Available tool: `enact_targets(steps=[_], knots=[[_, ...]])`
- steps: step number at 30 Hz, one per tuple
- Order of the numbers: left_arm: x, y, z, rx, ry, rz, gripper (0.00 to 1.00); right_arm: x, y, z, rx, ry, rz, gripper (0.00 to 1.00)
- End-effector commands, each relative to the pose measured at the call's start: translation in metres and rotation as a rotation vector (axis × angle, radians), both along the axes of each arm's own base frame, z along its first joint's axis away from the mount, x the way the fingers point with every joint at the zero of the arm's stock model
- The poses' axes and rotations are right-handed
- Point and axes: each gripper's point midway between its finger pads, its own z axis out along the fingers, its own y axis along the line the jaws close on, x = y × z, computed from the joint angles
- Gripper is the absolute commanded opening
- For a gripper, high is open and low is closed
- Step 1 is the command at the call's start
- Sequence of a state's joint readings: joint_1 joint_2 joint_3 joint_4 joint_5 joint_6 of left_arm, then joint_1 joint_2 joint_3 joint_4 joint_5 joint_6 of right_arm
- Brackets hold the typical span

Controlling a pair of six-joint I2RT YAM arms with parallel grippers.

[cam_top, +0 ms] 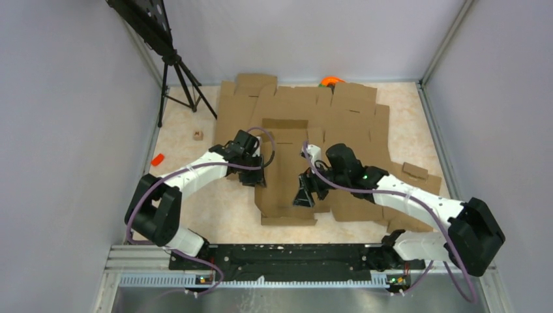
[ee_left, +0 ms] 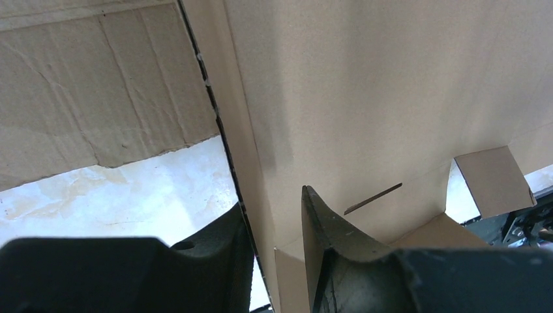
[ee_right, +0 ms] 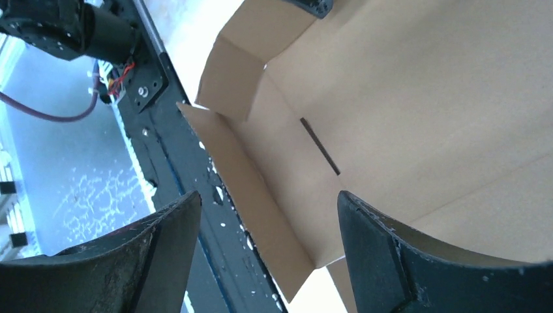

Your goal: Fold the paper box

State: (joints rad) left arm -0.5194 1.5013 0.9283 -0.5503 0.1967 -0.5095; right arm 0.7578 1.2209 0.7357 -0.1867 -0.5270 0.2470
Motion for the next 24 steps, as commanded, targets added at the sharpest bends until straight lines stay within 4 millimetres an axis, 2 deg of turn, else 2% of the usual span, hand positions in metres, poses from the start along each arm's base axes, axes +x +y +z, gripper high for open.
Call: enact_targets(steps=[1, 2, 3, 7, 11, 12, 16, 17, 21, 24], knots=[[0.01, -0.007, 0.012, -0.021, -0.045, -0.006, 0.33, 0.006, -0.013, 0.0, -0.087, -0.064, -0.053, 0.75], [0.01, -0.006, 0.011, -0.019, -0.046, -0.008, 0.33, 0.011, -0.017, 0.001, -0.108, -0.063, -0.102, 0.75], [0.01, -0.005, 0.011, -0.015, -0.046, -0.008, 0.29, 0.025, -0.027, 0.001, -0.148, -0.087, -0.208, 0.75], [0.008, -0.004, 0.011, -0.014, -0.05, -0.013, 0.0, 0.055, -0.065, 0.019, -0.174, -0.114, -0.513, 0.77], [0.007, 0.008, 0.019, 0.013, -0.089, 0.019, 0.0, 0.076, -0.114, 0.027, -0.067, 0.004, -0.734, 0.83], [0.006, 0.011, 0.02, 0.024, -0.096, 0.023, 0.0, 0.084, -0.131, 0.028, -0.027, 0.036, -0.802, 0.83], [0.0, 0.029, 0.023, 0.062, -0.099, 0.048, 0.0, 0.095, -0.178, 0.022, 0.03, 0.123, -1.019, 0.86], [-0.001, 0.034, 0.025, 0.065, -0.104, 0.059, 0.0, 0.096, -0.187, 0.019, 0.03, 0.144, -1.071, 0.89], [-0.001, 0.059, 0.025, 0.085, -0.125, 0.138, 0.0, 0.101, -0.212, 0.008, -0.006, 0.183, -1.224, 0.91], [0.002, 0.076, 0.028, 0.065, -0.135, 0.201, 0.0, 0.105, -0.225, 0.002, -0.036, 0.177, -1.293, 0.91]])
